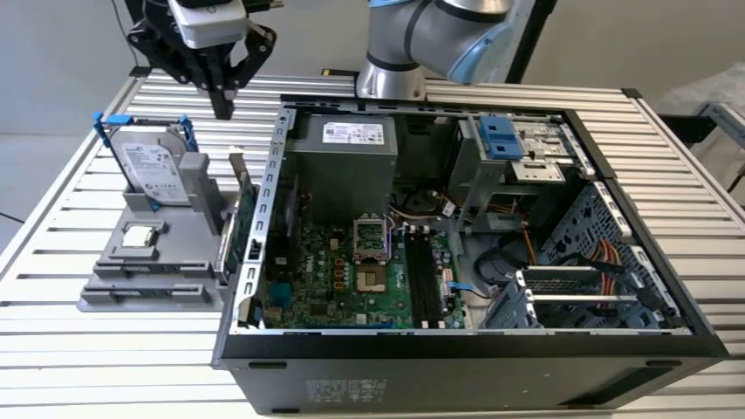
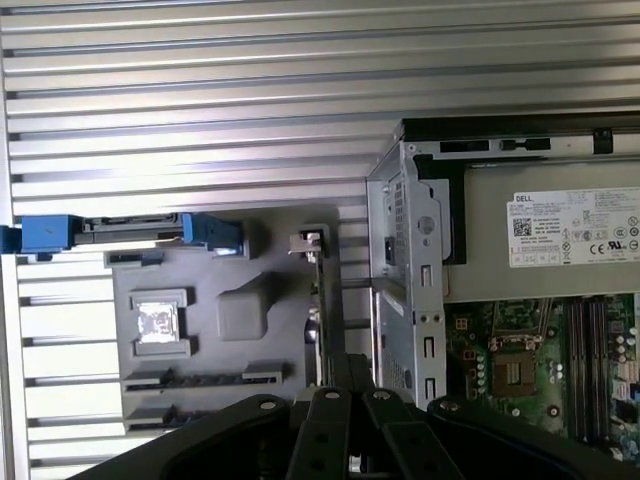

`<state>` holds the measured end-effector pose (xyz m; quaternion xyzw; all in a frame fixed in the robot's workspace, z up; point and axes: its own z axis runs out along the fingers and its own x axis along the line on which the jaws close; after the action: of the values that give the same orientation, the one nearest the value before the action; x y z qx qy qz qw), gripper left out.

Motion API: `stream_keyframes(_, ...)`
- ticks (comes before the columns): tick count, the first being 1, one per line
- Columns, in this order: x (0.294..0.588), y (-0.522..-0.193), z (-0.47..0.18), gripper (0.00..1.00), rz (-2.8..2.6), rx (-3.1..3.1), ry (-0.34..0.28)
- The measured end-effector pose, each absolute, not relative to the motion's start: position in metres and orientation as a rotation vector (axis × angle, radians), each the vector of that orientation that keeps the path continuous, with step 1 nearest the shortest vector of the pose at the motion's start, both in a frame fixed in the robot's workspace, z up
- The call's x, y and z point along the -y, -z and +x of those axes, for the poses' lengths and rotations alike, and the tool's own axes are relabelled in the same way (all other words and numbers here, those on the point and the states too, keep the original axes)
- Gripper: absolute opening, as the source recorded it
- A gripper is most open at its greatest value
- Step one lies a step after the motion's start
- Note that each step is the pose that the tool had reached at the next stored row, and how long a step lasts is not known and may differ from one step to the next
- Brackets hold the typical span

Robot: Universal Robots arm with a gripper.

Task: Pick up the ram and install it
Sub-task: 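Reach for the ram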

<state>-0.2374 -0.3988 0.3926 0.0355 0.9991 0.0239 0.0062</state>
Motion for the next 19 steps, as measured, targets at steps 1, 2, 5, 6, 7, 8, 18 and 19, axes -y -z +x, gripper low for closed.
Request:
stream_keyframes(1, 0.399, -0.393, -0.238, 0.00, 0.111, -3.126, -0.075)
stream_keyframes(2, 0.399, -0.393, -0.239, 0.00, 0.111, -3.126, -0.075)
stream_keyframes(5, 0.399, -0.393, -0.242, 0.00, 0.111, -3.127, -0.075)
stream_keyframes(6, 0.399, -0.393, -0.243, 0.00, 0.111, -3.127, -0.075)
stream_keyframes(7, 0.399, -0.393, -0.244, 0.00, 0.111, -3.127, -0.075)
stream_keyframes(8, 0.399, -0.393, -0.245, 0.00, 0.111, -3.127, -0.075)
stream_keyframes(18, 0.399, -0.393, -0.255, 0.00, 0.111, -3.127, -0.075)
stream_keyframes(19, 0.399, -0.393, -0.256, 0.00, 0.111, -3.127, -0.075)
